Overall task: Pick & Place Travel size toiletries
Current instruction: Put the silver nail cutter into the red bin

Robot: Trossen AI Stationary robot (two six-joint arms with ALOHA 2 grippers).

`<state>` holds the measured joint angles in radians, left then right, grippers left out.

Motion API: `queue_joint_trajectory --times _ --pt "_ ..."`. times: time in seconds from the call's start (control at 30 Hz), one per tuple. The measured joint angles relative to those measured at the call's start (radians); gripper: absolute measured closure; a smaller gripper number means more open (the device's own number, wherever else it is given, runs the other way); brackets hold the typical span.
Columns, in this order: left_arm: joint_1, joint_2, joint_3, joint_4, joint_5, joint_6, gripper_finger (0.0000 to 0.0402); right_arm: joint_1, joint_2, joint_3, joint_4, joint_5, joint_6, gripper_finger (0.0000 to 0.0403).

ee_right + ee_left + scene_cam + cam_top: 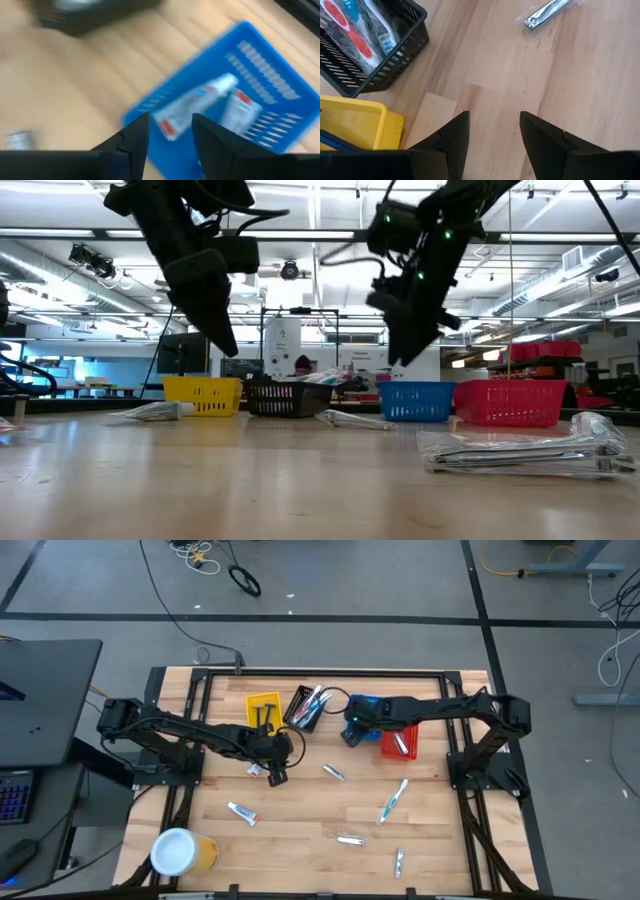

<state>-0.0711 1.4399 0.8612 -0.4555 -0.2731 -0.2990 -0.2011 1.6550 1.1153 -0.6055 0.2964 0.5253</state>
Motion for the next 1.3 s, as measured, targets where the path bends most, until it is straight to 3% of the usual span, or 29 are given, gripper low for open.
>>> queue_joint_trajectory --times 0.3,0.53,0.8,1.07,1.3 --pt "0.0 0.0 0.0 0.004 -0.002 0.0 0.0219 0.224 0.015 0.008 0.193 -0.157 -0.104 0.0245" --pt "0.0 0.0 0.0 0.021 -0.028 -0.007 0.0219 0.345 0.114 0.008 0.23 -0.002 -0.043 0.0245" --pt "0.0 0.0 0.0 0.039 -0.027 -0.009 0.0219 0.359 0.256 0.008 0.288 0.034 -0.013 0.0245" --pt "0.0 0.0 0.0 0.06 -0.026 -0.011 0.0219 0.343 0.311 0.01 0.307 0.02 0.02 0.0246" --pt "0.0 0.0 0.0 0.059 -0.025 -0.011 0.0219 0.343 0.317 0.011 0.307 0.027 -0.014 0.0301"
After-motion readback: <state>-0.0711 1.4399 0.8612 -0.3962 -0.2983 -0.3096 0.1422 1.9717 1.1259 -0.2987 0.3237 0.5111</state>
